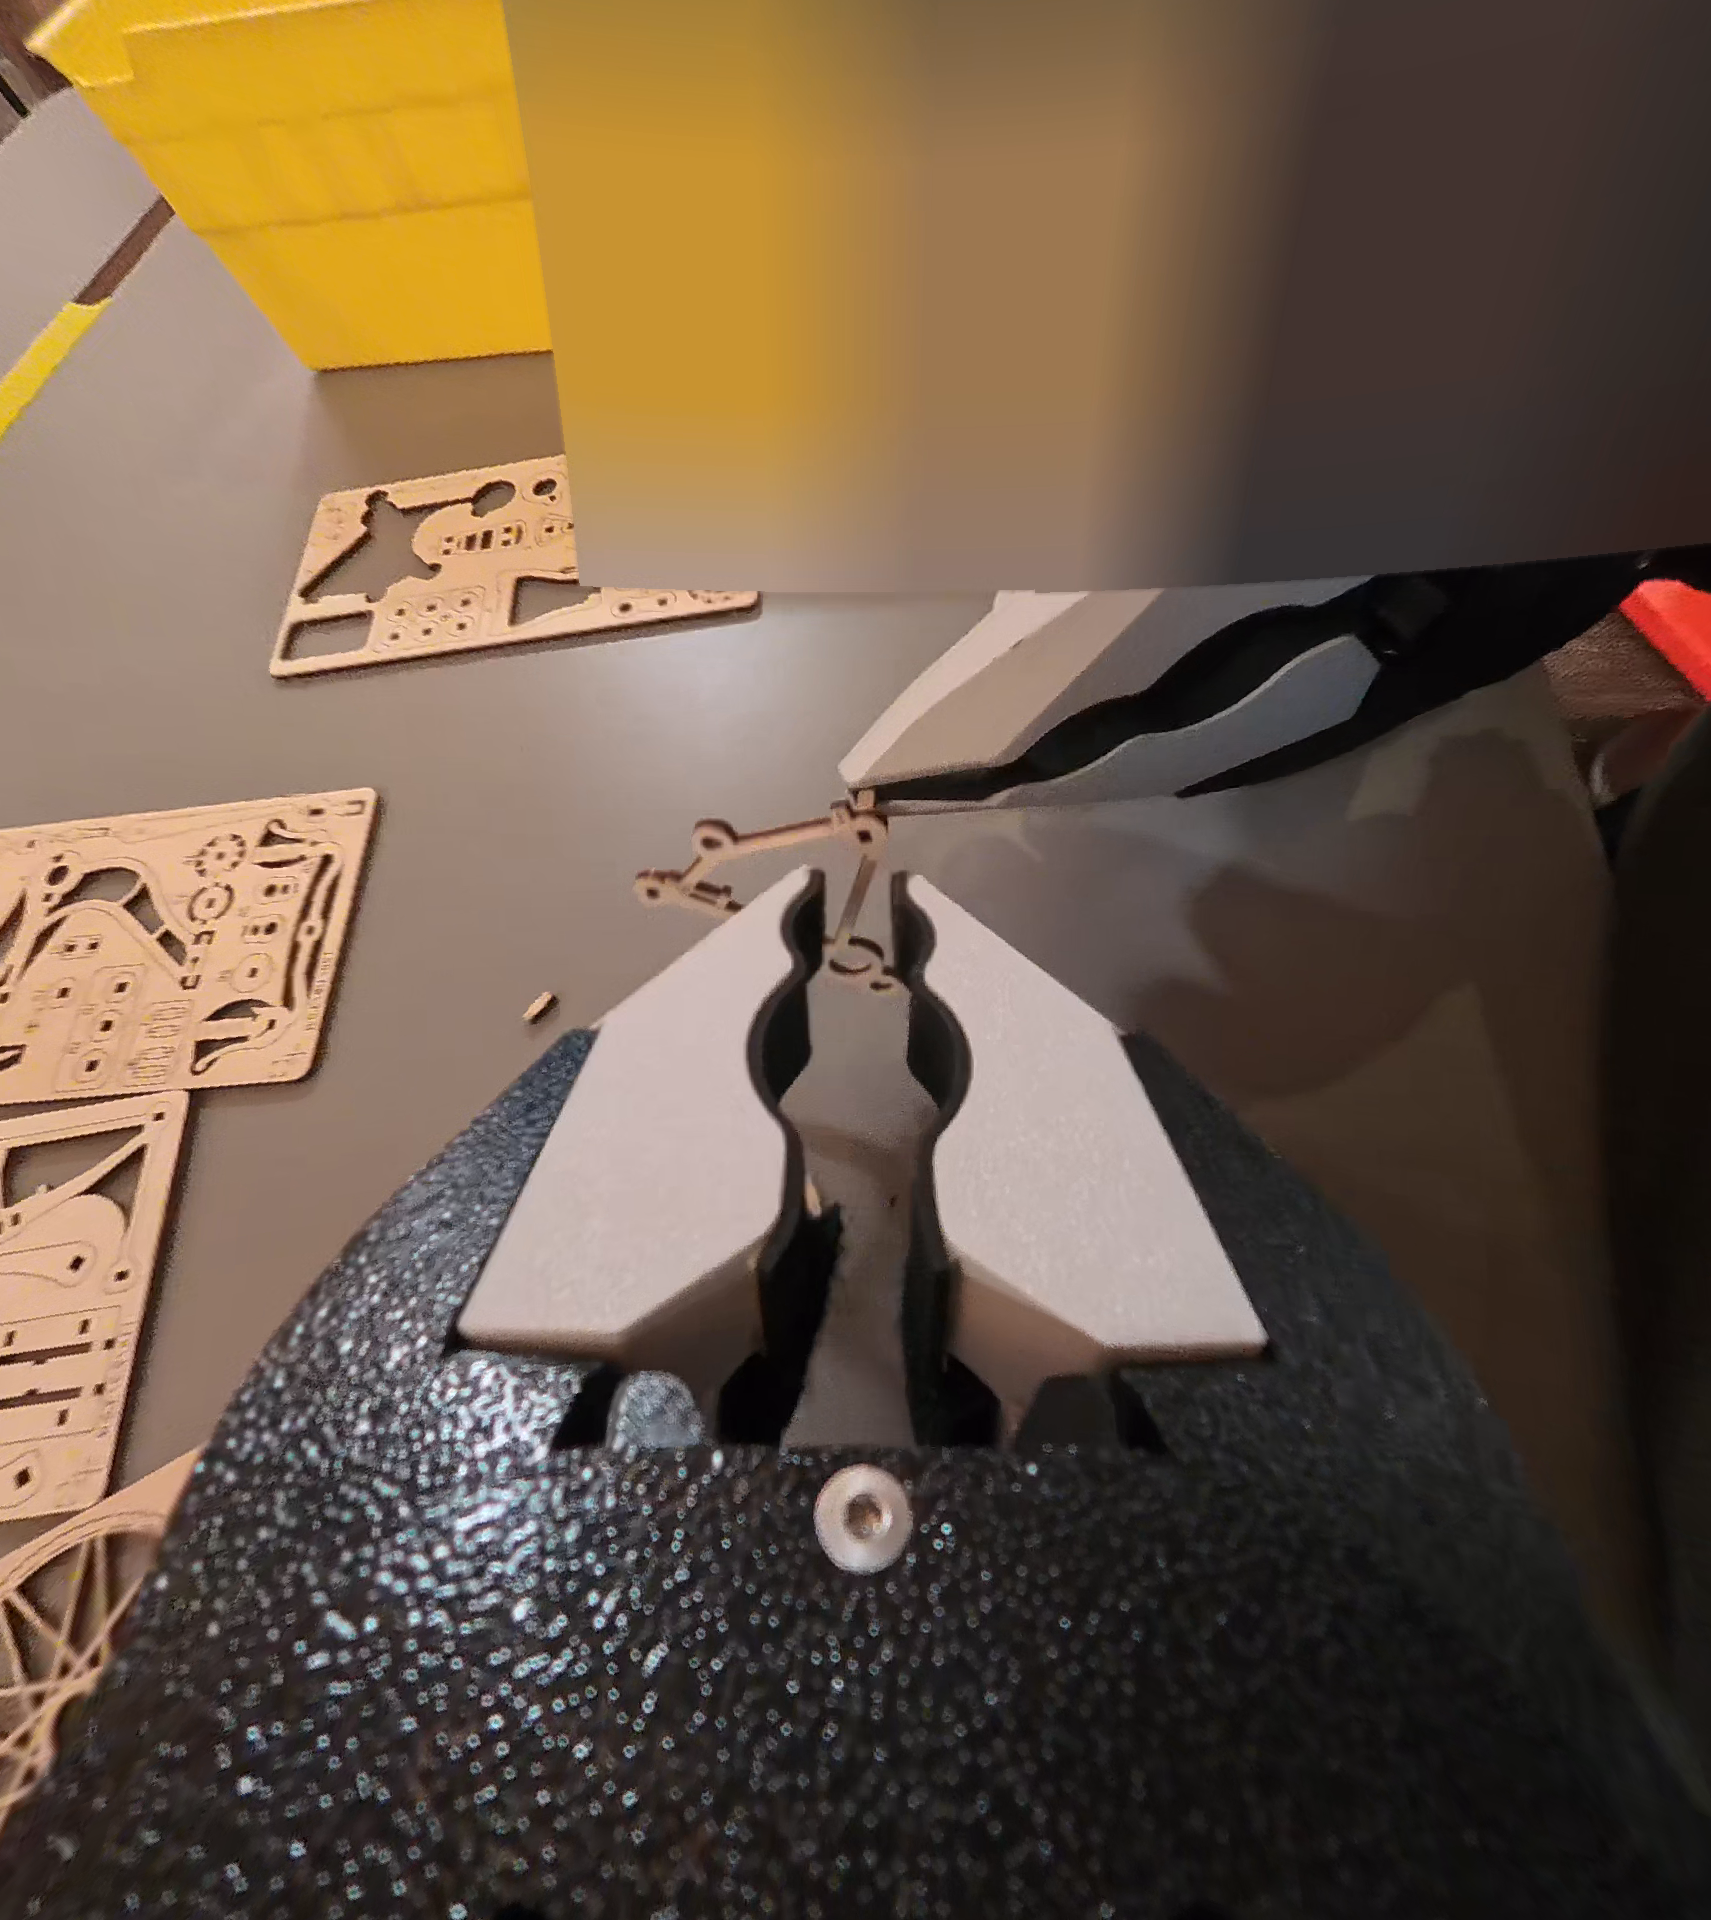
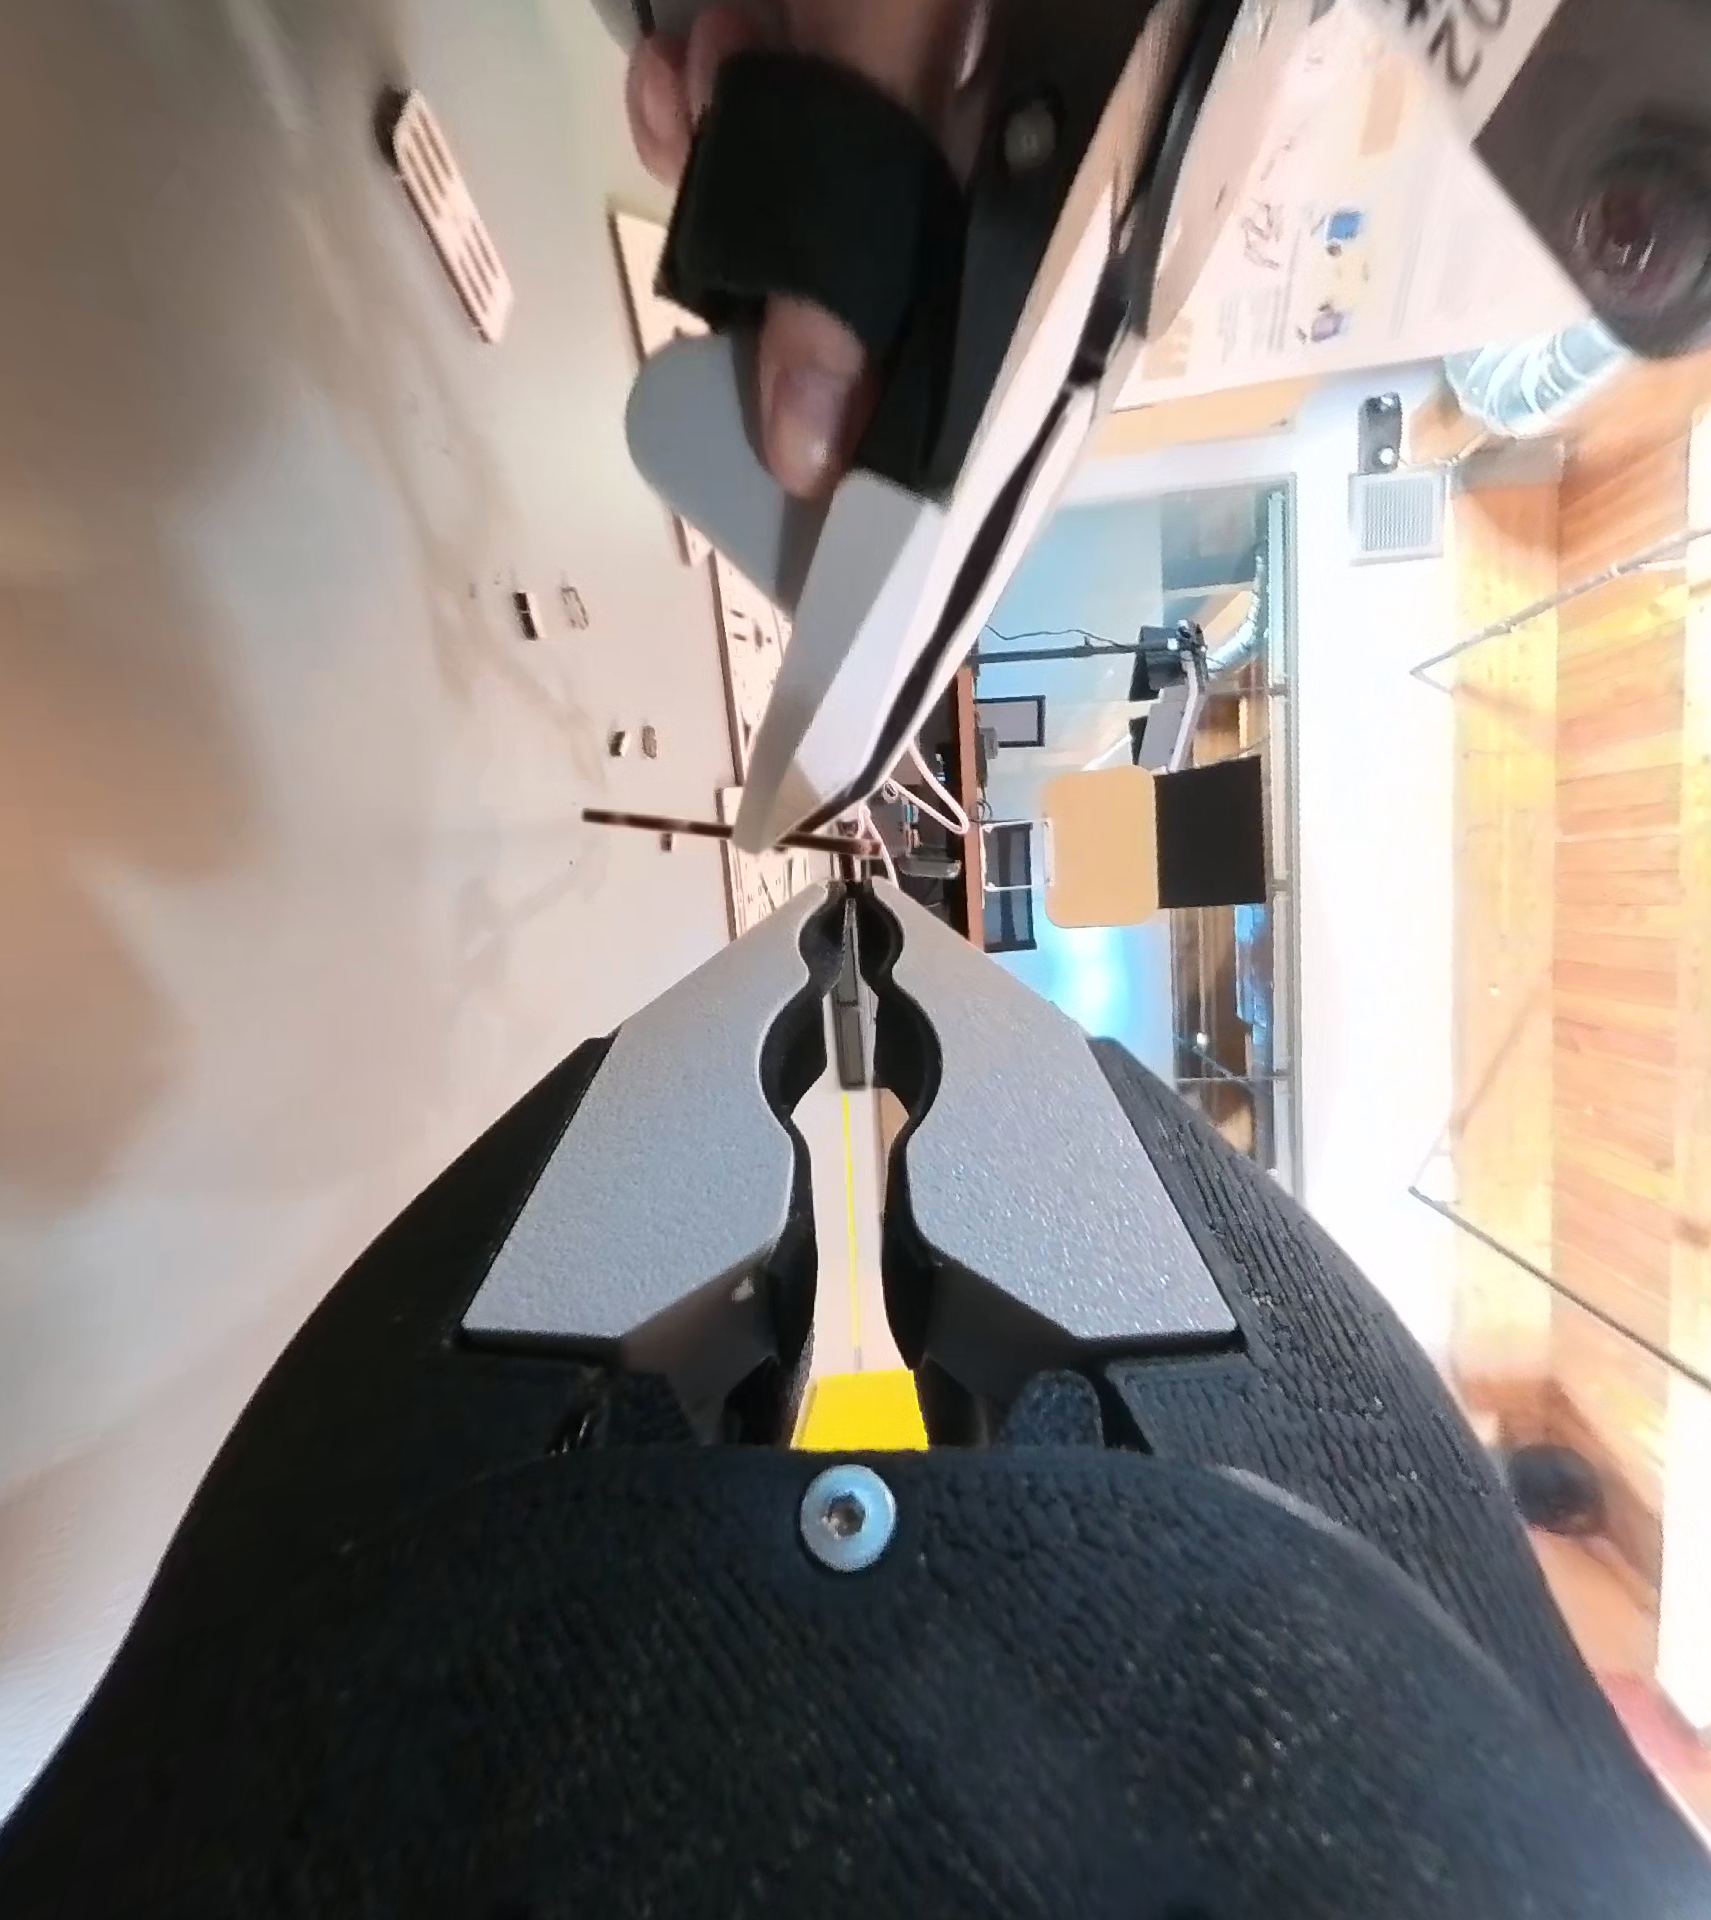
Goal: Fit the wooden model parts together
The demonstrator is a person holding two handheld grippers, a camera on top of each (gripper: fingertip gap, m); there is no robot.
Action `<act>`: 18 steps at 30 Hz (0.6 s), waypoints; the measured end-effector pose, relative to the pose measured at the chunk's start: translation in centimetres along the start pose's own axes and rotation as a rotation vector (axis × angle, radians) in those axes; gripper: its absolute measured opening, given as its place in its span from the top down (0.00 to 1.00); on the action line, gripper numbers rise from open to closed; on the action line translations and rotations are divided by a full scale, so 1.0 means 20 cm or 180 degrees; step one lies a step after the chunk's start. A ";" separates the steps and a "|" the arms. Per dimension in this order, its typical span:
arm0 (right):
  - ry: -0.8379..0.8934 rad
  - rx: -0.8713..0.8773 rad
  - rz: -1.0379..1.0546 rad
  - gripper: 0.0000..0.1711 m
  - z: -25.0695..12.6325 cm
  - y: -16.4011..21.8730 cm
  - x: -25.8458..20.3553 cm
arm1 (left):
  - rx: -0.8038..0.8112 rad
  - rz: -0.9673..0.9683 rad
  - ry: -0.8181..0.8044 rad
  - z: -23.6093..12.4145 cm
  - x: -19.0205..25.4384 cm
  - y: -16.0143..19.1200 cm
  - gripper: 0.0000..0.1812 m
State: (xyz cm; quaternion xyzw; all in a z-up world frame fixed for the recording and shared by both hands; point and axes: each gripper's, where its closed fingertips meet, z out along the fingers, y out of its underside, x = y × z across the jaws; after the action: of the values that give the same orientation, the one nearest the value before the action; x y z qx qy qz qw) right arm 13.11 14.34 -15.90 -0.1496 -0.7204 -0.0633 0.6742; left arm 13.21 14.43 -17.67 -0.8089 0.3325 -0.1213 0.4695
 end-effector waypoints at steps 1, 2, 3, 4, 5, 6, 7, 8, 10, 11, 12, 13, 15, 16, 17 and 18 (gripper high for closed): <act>0.0010 0.0008 0.0016 1.00 0.00 0.00 0.00 | 0.0007 0.0012 -0.0002 -0.01 0.00 -0.01 0.93; 0.0018 0.0015 0.0022 1.00 0.00 0.00 0.01 | 0.0025 0.0020 0.0008 -0.02 -0.01 -0.01 0.92; 0.0013 0.0023 0.0025 1.00 0.00 0.00 0.00 | 0.0050 0.0026 0.0008 -0.02 -0.01 -0.02 0.90; 0.0015 0.0033 0.0027 1.00 -0.01 -0.01 0.00 | 0.0078 0.0055 0.0014 -0.03 -0.02 -0.03 0.88; 0.0022 0.0041 0.0038 1.00 -0.01 -0.01 0.00 | 0.0117 0.0106 0.0019 -0.04 -0.02 -0.04 0.87; 0.0006 0.0058 0.0069 1.00 -0.01 -0.01 0.00 | 0.0166 0.0161 0.0016 -0.05 -0.02 -0.05 0.84; -0.0014 0.0087 0.0109 1.00 -0.01 -0.01 0.00 | 0.0227 0.0225 0.0037 -0.06 -0.02 -0.07 0.81; -0.0021 0.0108 0.0140 1.00 -0.01 -0.01 0.00 | 0.0276 0.0295 0.0065 -0.07 -0.02 -0.08 0.78; -0.0056 0.0159 0.0197 1.00 -0.01 -0.02 -0.01 | 0.0330 0.0439 0.0063 -0.09 -0.02 -0.09 0.76; -0.0062 0.0170 0.0207 1.00 -0.01 -0.02 -0.01 | 0.0354 0.0528 0.0079 -0.09 -0.01 -0.09 0.76; -0.0067 0.0189 0.0217 1.00 -0.01 -0.03 -0.01 | 0.0390 0.0624 0.0075 -0.09 -0.01 -0.10 0.75; -0.0083 0.0214 0.0234 1.00 -0.02 -0.03 -0.01 | 0.0431 0.0751 0.0094 -0.10 0.01 -0.11 0.76; -0.0085 0.0250 0.0261 1.00 -0.02 -0.04 -0.01 | 0.0435 0.1020 0.0082 -0.09 0.03 -0.10 0.77; -0.0098 0.0274 0.0282 1.00 -0.02 -0.04 -0.01 | 0.0404 0.1132 0.0072 -0.09 0.04 -0.09 0.79; -0.0100 0.0290 0.0294 1.00 -0.02 -0.05 -0.01 | 0.0377 0.1208 0.0046 -0.08 0.04 -0.08 0.81; -0.0102 0.0309 0.0304 1.00 -0.03 -0.05 -0.01 | 0.0387 0.1256 0.0033 -0.08 0.04 -0.08 0.83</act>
State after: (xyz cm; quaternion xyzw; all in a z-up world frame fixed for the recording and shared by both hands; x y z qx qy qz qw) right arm 13.30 13.24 -15.88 -0.1520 -0.7254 0.0063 0.6713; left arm 13.70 13.38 -15.59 -0.6976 0.4790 -0.0510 0.5304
